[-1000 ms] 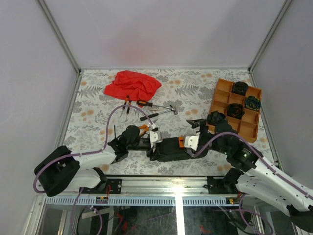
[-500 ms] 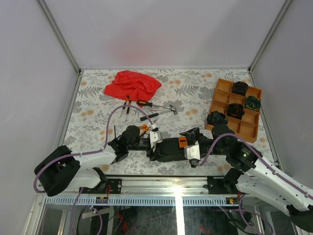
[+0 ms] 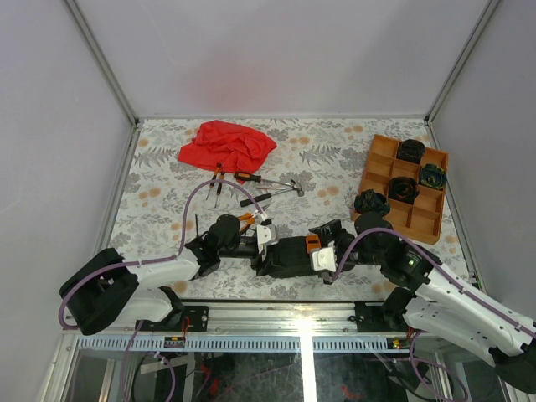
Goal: Sort the tools into containers
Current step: Adjust the storage box at the center of the board.
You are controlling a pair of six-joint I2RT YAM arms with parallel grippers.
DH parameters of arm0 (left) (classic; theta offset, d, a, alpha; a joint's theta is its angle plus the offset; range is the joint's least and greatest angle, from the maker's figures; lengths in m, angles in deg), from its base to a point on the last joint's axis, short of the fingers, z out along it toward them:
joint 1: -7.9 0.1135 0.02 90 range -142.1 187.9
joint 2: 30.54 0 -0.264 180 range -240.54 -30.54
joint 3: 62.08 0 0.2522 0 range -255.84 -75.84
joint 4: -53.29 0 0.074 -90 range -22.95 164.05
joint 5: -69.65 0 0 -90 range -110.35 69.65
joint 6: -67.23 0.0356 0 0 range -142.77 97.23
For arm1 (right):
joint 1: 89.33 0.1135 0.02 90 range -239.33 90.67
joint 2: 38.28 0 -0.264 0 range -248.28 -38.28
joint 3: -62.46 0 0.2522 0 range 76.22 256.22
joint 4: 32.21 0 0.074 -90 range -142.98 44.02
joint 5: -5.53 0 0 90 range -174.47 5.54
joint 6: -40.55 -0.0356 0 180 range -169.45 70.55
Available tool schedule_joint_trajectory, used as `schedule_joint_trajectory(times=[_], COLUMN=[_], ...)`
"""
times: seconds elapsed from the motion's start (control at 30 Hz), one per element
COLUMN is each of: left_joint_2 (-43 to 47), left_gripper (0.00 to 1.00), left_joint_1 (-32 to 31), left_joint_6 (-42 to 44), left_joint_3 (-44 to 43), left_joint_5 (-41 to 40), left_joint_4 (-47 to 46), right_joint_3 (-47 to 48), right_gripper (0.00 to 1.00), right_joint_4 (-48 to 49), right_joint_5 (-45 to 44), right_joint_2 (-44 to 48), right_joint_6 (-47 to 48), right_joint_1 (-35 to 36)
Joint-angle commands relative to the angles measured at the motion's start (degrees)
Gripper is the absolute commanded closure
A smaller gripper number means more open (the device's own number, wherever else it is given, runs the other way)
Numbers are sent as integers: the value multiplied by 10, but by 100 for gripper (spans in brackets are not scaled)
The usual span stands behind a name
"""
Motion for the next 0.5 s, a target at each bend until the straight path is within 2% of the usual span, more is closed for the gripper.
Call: schedule_joint_trajectory(times=[0.0, 0.47], left_joint_2=[-6, -9], left_gripper=[83, 84], left_joint_1=[-4, -4], left_joint_6=[14, 15], left_joint_3=[-16, -15], left_joint_5=[15, 21], left_joint_4=[11, 10], right_joint_3=[-8, -8], right_gripper=[15, 17], right_joint_4=[35, 74], right_joint_5=[-34, -102], right_joint_2=[12, 25], right_joint_6=[-5, -24], right_joint_1=[-1, -1])
